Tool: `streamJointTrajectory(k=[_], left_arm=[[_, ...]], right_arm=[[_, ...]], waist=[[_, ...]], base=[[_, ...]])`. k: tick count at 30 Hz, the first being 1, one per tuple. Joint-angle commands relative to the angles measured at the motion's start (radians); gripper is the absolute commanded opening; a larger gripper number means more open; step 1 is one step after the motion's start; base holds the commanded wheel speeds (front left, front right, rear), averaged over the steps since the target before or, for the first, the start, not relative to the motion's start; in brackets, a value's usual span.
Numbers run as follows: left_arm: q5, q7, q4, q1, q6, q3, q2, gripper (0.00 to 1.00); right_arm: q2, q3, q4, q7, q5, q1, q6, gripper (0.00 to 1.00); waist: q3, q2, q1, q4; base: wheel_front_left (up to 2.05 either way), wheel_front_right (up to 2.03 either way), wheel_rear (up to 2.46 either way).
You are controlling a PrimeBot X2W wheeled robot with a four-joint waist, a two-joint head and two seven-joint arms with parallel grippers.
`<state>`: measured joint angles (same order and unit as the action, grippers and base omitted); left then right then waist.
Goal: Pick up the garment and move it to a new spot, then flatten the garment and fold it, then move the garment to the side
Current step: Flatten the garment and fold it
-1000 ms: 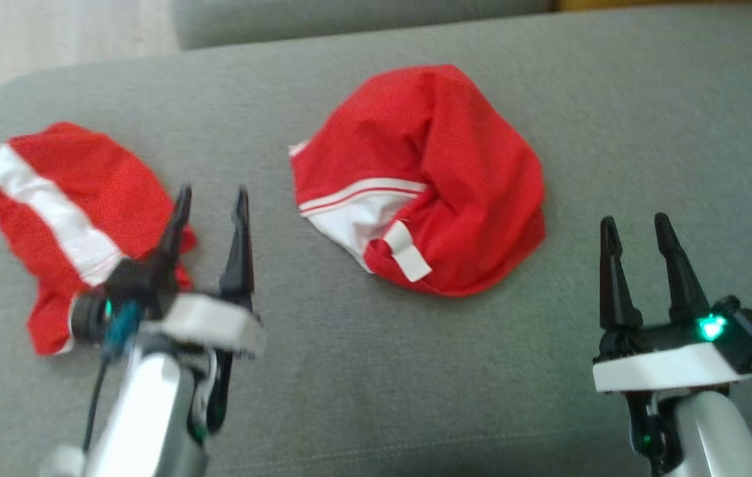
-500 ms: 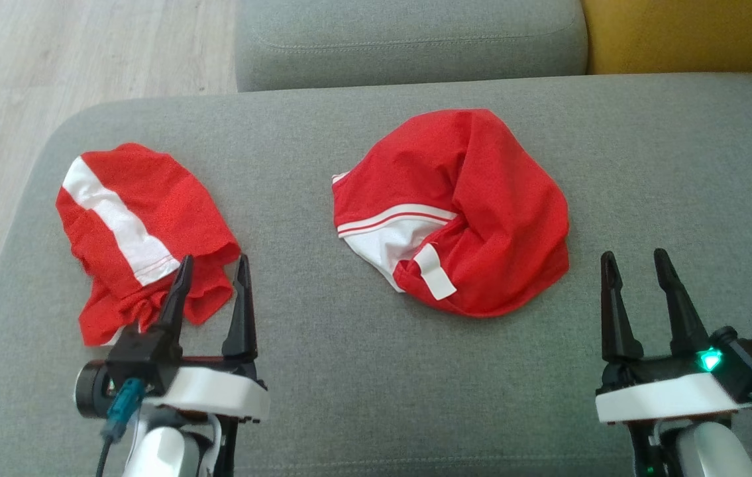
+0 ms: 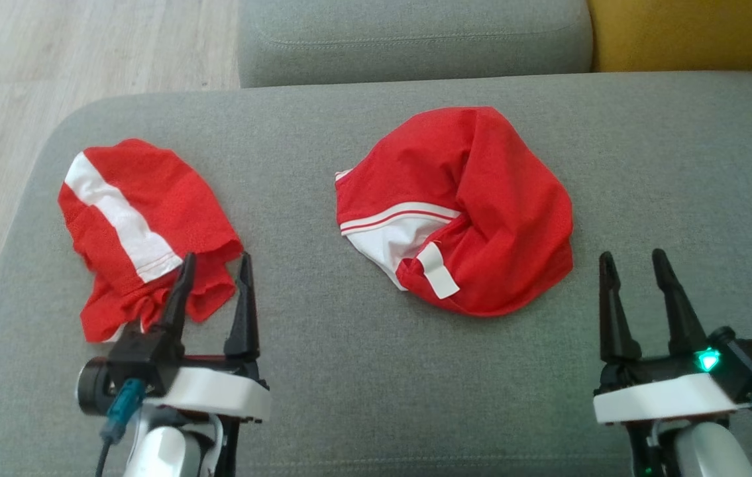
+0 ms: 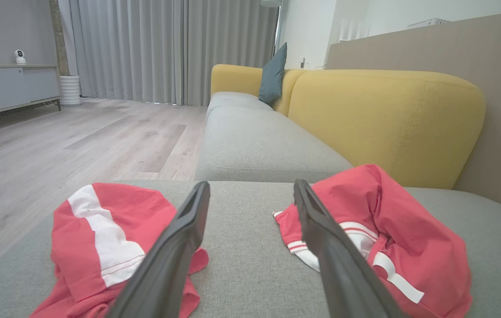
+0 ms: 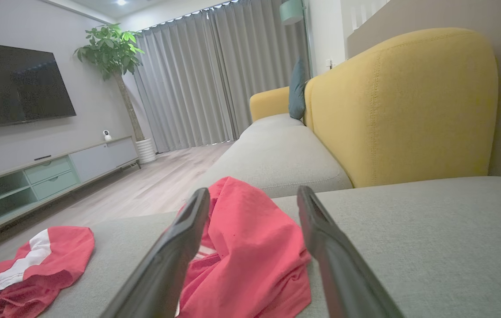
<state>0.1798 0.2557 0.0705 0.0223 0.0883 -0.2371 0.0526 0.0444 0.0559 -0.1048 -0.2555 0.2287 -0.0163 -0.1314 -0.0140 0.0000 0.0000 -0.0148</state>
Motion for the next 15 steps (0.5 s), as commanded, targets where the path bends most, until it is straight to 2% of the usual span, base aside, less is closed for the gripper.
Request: streamJointTrajectory(k=[1,4,9,15], left_arm=[[0.004,0.006,-0.034,0.038,0.004,0.026,-0.002,1.0],[0.007,0.006,-0.032,0.05,0.002,0.014,-0.002,1.0],[0.018,0.006,-0.014,0.068,0.002,-0.012,-0.002,1.0],[0.034,0.006,0.001,0.095,0.005,-0.032,-0.002,1.0]], right_arm=[[0.006,0.036,0.03,-0.006,-0.001,0.018,0.001,1.0],[0.006,0.087,0.009,-0.006,-0.012,0.03,0.001,1.0],[0.006,0.208,-0.103,0.042,-0.05,0.093,0.001,1.0],[0.006,0.277,-0.224,0.1,-0.069,0.191,0.001,1.0]], waist=[[-0.005,0.0,0.0,0.005],[-0.018,0.0,0.0,0.02],[-0.057,0.0,0.0,0.063],[-0.108,0.0,0.0,0.114]], base=[[0.0,0.0,0.0],[0.0,0.0,0.0],[0.0,0.0,0.0],[0.0,0.0,0.0]])
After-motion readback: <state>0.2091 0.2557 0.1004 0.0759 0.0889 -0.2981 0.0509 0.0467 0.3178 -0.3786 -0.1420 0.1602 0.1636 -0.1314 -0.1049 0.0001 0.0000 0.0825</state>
